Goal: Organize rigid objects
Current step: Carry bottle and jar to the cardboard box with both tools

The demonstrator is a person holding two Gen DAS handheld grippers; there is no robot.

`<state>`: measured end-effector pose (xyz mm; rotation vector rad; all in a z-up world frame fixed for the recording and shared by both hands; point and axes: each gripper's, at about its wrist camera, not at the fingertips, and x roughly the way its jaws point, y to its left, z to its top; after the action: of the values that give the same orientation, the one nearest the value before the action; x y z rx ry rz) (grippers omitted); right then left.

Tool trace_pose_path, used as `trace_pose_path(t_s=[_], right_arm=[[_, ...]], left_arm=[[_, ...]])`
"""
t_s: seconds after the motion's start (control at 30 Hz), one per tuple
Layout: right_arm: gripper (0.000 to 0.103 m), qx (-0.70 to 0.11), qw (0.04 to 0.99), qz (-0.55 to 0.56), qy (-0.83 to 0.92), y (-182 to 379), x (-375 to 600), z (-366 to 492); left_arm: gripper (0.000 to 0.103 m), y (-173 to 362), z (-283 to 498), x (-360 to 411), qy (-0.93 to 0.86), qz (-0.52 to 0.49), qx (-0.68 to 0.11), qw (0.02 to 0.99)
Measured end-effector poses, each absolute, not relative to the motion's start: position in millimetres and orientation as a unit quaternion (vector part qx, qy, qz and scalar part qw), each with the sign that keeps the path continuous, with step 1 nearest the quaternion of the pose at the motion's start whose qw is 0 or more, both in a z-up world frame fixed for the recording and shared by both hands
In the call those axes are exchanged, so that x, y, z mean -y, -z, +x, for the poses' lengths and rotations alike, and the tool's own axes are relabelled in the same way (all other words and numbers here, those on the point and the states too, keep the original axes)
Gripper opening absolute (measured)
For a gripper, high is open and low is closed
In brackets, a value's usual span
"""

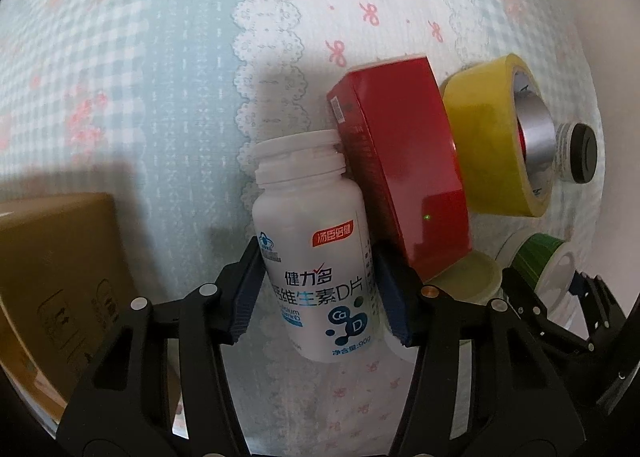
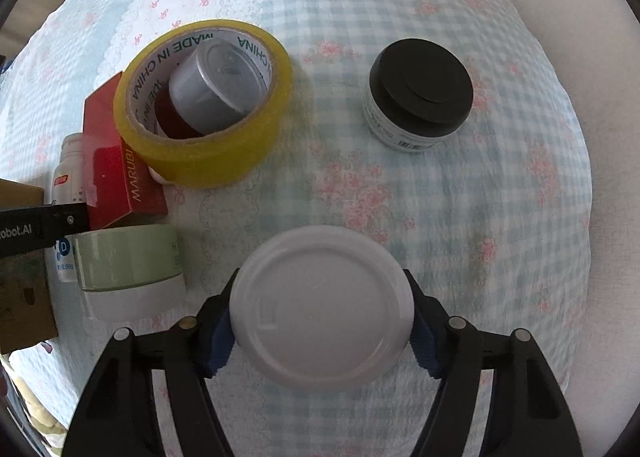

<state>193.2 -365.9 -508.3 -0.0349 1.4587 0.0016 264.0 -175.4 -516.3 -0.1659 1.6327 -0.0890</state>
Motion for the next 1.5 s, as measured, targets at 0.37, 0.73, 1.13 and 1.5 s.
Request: trace_pose_path(t_s=[0.37,0.73,1.13,1.5], right_arm=[[0.067,-0.648,0.761,0.011,0.007,476,381,171],[0.067,-0.591,0.806,0.033,0.010,368,376,143],[0.067,-0.527,0.848,0.044,-0.046,241,314,127],[0.067,-0.503,0.857,0.073,-0.081,199,179,103]], left_arm=[[0.050,472,245,152,0.041,-0.087,-0.685,0.723],[0.050,342,206,152,0.065,-0.115,-0.615,0.777],[0.049,205,140,74,0.046,-0.135,-0.521,0.841],[0.047,195,108,-61,0.064,-0.147,-0.516,0.842]])
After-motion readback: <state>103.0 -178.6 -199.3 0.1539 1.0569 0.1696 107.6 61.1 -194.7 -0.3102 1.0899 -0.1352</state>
